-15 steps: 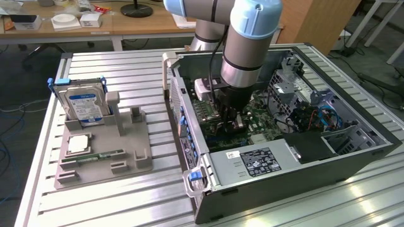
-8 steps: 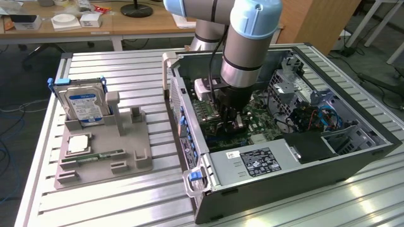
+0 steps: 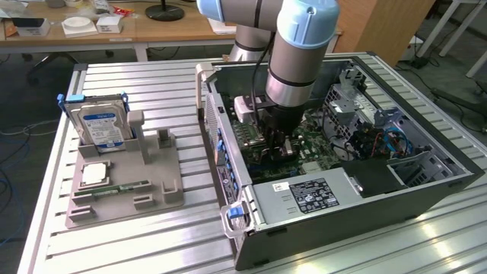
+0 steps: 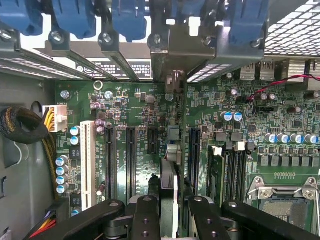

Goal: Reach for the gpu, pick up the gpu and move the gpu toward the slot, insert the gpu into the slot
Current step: 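Insert the gpu into the slot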

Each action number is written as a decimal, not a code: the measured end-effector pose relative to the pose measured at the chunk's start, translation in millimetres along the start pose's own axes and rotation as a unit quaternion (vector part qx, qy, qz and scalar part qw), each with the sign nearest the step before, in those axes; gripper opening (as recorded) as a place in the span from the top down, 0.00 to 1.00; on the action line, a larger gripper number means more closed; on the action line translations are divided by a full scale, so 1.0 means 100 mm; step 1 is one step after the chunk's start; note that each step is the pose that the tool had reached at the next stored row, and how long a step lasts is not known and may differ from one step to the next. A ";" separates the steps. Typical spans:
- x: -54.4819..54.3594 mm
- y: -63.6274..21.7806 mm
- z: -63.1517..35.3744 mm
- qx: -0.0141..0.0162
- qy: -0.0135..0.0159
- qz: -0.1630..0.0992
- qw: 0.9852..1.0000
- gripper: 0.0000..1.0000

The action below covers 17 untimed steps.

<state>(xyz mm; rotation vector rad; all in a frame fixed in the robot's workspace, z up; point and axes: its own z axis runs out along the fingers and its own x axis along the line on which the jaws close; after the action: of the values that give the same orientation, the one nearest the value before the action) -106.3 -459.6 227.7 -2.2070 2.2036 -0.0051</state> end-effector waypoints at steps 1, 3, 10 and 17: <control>0.00 0.000 0.000 0.000 0.000 0.000 1.000 0.73; 0.00 0.000 0.000 0.000 0.000 0.000 1.000 0.73; 0.00 0.000 0.000 0.000 0.000 0.000 1.000 0.73; 0.00 0.001 0.016 0.000 0.000 0.000 1.000 0.73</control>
<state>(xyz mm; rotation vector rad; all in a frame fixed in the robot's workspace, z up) -106.3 -459.7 226.0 -2.2074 2.2033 -0.0053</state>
